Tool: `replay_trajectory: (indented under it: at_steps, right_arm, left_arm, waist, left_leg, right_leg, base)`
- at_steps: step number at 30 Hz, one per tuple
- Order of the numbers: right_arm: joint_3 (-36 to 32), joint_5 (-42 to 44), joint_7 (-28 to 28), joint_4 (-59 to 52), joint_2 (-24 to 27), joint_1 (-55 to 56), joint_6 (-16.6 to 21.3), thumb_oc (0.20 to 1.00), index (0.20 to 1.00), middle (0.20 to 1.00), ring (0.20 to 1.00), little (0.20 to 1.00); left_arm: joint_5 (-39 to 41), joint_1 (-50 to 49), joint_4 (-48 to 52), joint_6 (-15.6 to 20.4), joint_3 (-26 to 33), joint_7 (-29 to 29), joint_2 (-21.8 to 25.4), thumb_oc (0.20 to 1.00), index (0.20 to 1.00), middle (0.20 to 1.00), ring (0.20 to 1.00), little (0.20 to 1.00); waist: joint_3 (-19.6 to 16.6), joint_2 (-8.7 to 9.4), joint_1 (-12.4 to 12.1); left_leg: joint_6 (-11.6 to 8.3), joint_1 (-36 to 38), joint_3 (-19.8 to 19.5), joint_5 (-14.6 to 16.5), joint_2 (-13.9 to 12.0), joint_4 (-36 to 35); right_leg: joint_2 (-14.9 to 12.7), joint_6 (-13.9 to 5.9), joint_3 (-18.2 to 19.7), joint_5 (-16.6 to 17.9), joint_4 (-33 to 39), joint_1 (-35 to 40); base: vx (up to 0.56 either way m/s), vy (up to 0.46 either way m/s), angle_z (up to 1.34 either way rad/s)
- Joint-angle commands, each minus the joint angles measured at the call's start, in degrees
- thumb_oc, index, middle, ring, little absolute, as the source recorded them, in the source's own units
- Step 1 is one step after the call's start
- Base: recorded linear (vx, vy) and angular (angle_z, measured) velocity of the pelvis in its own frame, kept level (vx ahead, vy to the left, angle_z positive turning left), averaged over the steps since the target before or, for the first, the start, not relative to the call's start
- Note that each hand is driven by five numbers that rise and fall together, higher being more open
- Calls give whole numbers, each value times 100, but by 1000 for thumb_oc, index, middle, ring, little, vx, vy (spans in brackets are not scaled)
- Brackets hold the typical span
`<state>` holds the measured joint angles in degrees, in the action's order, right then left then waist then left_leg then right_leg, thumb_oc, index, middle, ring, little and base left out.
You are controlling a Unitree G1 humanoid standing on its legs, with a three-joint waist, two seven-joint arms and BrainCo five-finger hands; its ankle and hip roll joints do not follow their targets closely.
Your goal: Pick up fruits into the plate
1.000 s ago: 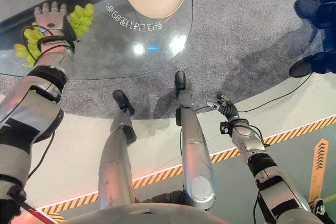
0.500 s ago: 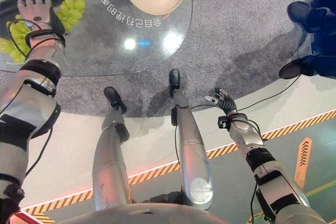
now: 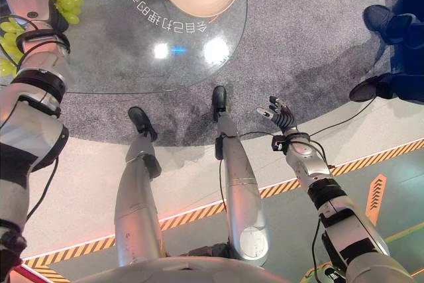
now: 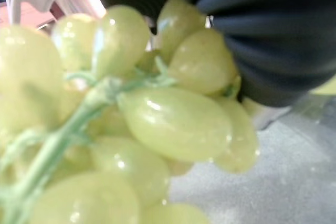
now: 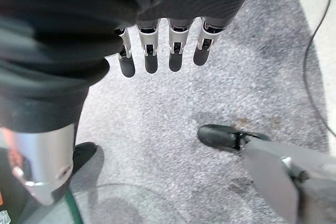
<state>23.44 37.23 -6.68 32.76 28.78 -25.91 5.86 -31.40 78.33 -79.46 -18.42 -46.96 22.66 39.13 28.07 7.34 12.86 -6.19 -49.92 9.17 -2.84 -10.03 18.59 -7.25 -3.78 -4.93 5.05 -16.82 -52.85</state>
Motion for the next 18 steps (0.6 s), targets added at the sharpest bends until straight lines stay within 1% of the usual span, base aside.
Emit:
replay_trajectory:
  at_steps: [1,4,7,8,9,11,12,13,14,16,18]
  right_arm:
    - [-3,207,-101,-218,194,-33,193,1000,1000,1000,1000,1000]
    - [6,178,-93,-268,192,-37,206,1000,1000,1000,1000,1000]
    - [23,109,-85,-429,162,66,233,1000,1000,1000,1000,1000]
    - [28,88,-88,-464,151,88,229,1000,1000,1000,1000,1000]
    - [27,0,-107,-615,94,200,224,1000,1000,1000,1000,1000]
    - [11,-96,-131,-770,41,378,258,1000,1000,1000,1000,1000]
    - [-43,-202,-96,-888,20,525,272,1000,1000,1000,1000,1000]
    - [-103,-291,-64,-1011,22,636,240,1000,1000,1000,1000,1000]
    - [-169,-460,-11,-1187,30,781,208,1000,1000,1000,1000,1000]
    - [-271,-673,140,-1385,66,919,108,1000,1000,1000,1000,1000]
    - [-335,-844,272,-1488,96,1074,148,1000,1000,1000,1000,1000]
  left_arm:
    - [207,-888,-122,204,112,-319,39,200,200,200,200,200]
    - [597,-1013,-68,374,214,20,38,200,200,200,200,200]
    - [1541,-1195,232,815,561,601,86,200,200,200,200,200]
    - [1705,-1228,293,881,634,653,91,200,200,200,200,200]
    - [2204,-1399,527,1234,1014,862,93,200,200,200,200,200]
    - [2520,-1624,836,1783,1332,904,113,200,200,200,200,200]
    - [2565,-1800,1141,2249,1537,789,130,200,200,200,200,200]
    - [2529,-1945,1418,2477,1618,720,133,200,200,200,200,200]
    - [2697,-2132,1774,2697,1701,619,151,200,200,200,200,200]
    - [2896,-2434,2264,2724,1921,690,154,200,200,200,200,200]
    - [3239,-2741,2684,2949,2142,721,201,200,200,200,200,200]
  waist:
    - [173,204,39]
    - [173,193,18]
    - [173,174,-28]
    - [173,170,-34]
    - [173,152,-73]
    - [173,125,-122]
    - [173,94,-164]
    - [173,61,-197]
    - [173,2,-242]
    - [173,-99,-302]
    - [173,-197,-387]
  left_leg:
    - [168,29,4,375,672,-133]
    - [165,81,-4,349,672,-175]
    - [163,220,-24,318,680,-265]
    - [164,246,-27,314,684,-281]
    - [167,351,-47,296,704,-338]
    - [165,501,-63,275,725,-409]
    - [164,626,-66,265,748,-456]
    - [159,723,-64,256,769,-487]
    - [149,864,-50,241,798,-540]
    - [142,1151,-9,234,812,-616]
    - [138,1527,13,260,808,-707]
  right_leg:
    - [588,-76,115,-240,154,193]
    - [583,-80,122,-233,178,239]
    - [592,-85,140,-251,218,363]
    - [593,-86,142,-254,223,383]
    - [594,-85,136,-272,239,478]
    - [570,-100,111,-277,270,619]
    - [545,-109,78,-291,283,739]
    - [524,-112,49,-303,290,835]
    - [487,-125,3,-314,303,973]
    - [424,-147,-54,-364,307,1226]
    - [330,-174,-129,-443,327,1556]
  base:
    - [0,0,0]
    - [0,0,0]
    - [0,0,0]
    - [0,0,0]
    - [0,0,0]
    - [0,0,0]
    - [-35,-2,0]
    - [-43,9,1]
    - [-43,29,2]
    - [-36,43,3]
    - [-15,24,8]
